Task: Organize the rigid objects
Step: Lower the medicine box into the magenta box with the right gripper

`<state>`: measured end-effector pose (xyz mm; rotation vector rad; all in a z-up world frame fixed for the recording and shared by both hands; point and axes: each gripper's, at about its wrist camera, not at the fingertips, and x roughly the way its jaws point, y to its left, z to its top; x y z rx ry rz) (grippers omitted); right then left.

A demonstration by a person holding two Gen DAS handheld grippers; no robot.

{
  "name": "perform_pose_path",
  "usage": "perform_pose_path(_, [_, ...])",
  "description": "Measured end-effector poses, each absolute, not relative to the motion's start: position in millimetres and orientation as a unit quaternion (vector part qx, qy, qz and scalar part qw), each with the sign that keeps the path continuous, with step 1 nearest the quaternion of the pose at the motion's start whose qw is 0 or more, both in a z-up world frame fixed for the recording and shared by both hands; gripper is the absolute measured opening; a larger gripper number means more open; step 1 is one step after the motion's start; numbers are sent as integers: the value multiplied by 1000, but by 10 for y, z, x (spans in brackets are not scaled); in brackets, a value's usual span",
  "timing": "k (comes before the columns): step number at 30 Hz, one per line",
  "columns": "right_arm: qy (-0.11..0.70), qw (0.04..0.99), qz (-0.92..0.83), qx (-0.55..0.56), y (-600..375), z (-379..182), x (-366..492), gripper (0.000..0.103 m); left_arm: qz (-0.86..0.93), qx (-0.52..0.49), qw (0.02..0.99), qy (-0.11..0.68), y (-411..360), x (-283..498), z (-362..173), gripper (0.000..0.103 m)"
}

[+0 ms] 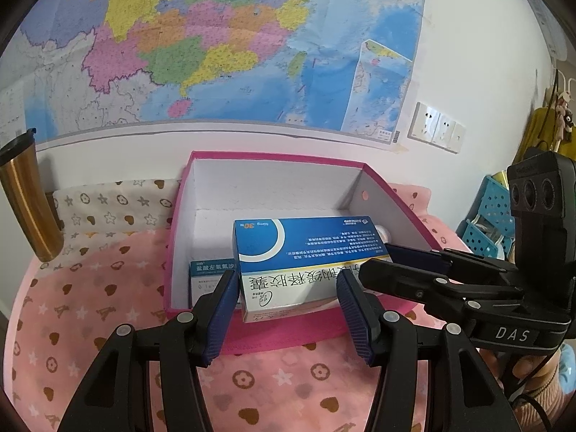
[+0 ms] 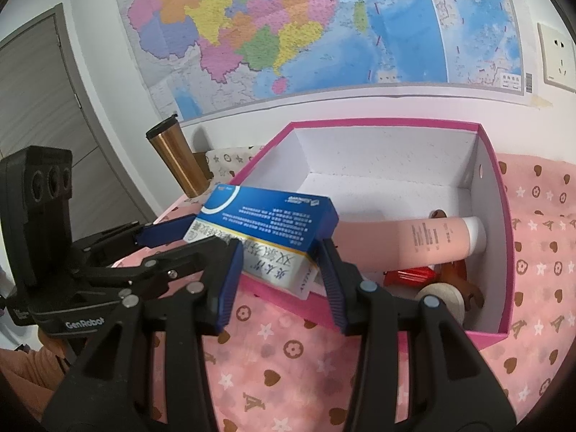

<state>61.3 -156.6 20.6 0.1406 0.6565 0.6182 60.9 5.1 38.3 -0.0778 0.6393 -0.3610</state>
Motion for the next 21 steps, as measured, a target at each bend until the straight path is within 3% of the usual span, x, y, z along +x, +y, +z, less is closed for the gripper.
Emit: perform_pose_path(21, [330,891,301,82,-1527,166,833,46,-162,-40,932,323,118,874,321,56])
